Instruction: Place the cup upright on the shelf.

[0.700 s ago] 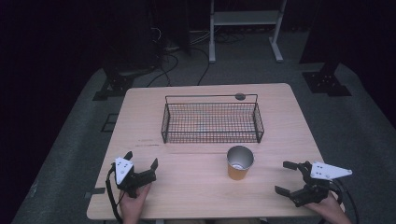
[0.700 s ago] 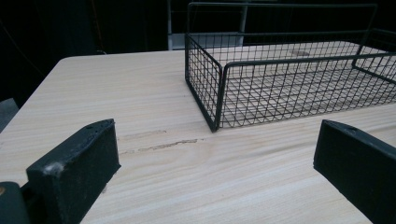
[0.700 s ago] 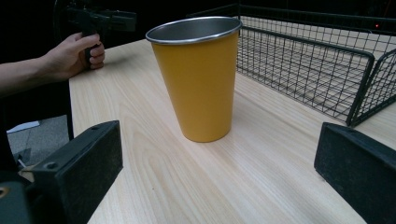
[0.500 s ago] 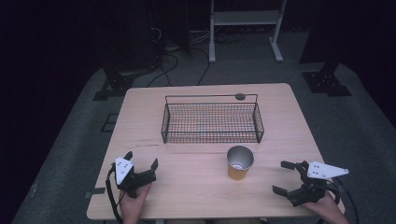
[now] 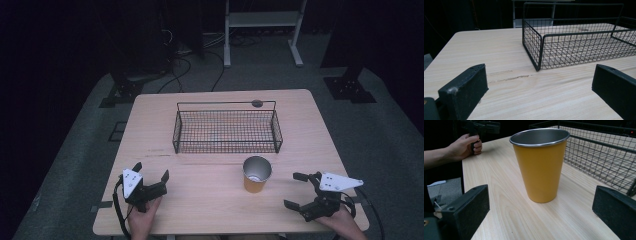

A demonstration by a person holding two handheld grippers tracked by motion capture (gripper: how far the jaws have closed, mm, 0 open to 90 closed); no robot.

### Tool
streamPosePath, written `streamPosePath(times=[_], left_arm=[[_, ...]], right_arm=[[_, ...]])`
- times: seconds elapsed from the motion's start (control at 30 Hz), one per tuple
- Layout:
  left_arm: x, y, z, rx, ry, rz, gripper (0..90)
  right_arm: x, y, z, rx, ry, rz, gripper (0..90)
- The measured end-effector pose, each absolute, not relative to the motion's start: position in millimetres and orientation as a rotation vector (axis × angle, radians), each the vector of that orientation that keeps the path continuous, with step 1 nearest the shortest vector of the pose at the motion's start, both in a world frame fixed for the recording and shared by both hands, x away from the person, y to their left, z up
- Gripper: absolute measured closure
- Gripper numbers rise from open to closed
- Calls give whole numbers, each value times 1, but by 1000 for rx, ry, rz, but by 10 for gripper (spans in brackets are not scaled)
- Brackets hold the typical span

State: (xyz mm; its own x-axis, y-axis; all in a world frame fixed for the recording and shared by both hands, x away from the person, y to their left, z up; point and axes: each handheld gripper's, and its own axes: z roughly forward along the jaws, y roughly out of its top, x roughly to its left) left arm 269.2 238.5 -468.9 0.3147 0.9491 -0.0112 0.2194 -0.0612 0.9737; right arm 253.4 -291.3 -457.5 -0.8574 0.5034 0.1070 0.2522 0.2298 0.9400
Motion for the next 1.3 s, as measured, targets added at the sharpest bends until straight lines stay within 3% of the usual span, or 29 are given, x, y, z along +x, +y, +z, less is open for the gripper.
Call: streamPosePath(times=[1.3], left_arm=[[270, 238, -469, 1537, 1110, 872, 0]], right_arm=[[288, -239, -448, 704, 2337, 1657, 6]])
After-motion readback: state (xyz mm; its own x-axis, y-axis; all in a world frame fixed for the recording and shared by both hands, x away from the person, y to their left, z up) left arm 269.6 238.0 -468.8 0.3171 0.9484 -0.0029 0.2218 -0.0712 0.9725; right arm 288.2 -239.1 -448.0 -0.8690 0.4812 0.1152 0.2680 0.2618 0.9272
